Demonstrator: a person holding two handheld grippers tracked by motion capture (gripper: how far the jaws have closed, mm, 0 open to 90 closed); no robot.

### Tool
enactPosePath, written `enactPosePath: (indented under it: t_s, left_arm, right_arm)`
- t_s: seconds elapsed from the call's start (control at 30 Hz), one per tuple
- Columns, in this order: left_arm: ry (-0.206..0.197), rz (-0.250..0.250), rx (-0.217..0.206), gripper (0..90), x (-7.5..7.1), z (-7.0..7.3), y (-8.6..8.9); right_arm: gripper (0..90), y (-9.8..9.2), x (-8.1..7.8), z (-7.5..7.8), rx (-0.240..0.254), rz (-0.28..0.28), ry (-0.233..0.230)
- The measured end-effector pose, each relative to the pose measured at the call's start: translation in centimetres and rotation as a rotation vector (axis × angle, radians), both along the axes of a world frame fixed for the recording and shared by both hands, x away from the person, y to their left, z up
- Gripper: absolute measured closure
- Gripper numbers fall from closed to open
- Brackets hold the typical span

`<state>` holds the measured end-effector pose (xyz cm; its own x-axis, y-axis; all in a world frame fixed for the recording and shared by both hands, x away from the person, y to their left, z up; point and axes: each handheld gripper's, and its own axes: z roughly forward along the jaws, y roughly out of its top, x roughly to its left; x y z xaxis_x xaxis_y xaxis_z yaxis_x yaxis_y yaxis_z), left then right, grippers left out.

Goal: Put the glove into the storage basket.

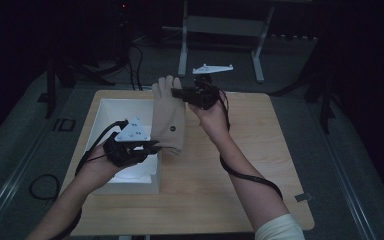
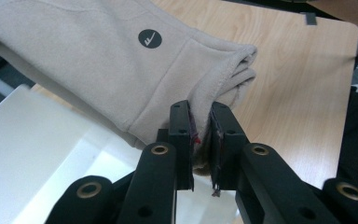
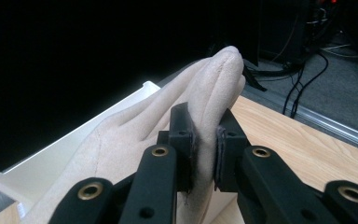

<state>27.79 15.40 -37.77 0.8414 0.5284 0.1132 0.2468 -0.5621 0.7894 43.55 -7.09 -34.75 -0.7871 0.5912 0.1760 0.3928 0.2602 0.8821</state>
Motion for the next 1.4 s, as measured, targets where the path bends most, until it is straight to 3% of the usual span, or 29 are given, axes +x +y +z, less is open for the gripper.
enactPosePath:
  t_s: [0.3,0.67,0.93,1.0,1.17,1.4]
  left_arm:
    - [0.013,0.063,0.022,81.5,-0.8,-1.1,3.5]
    - [0.070,0.144,0.006,81.5,-1.6,-3.4,7.5]
    - [0.116,0.177,0.022,81.5,-0.7,-6.5,7.1]
    - [0.115,0.181,0.059,81.4,-0.6,-7.3,6.6]
    - [0.147,0.200,0.053,81.4,-0.6,-9.4,6.2]
    - [0.156,0.228,0.079,81.3,-1.0,-11.6,6.2]
  right_arm:
    - [80.4,4.6,0.1,-0.7,-0.015,0.041,0.008]
    - [80.4,9.7,-0.2,-2.1,-0.045,0.093,0.022]
    - [80.5,10.7,0.9,-5.4,-0.086,0.080,0.085]
    - [80.5,10.8,1.2,-6.4,-0.113,0.076,0.094]
    - [80.5,11.2,1.7,-8.8,-0.160,0.078,0.133]
    - [80.4,12.6,1.6,-10.3,-0.213,0.112,0.133]
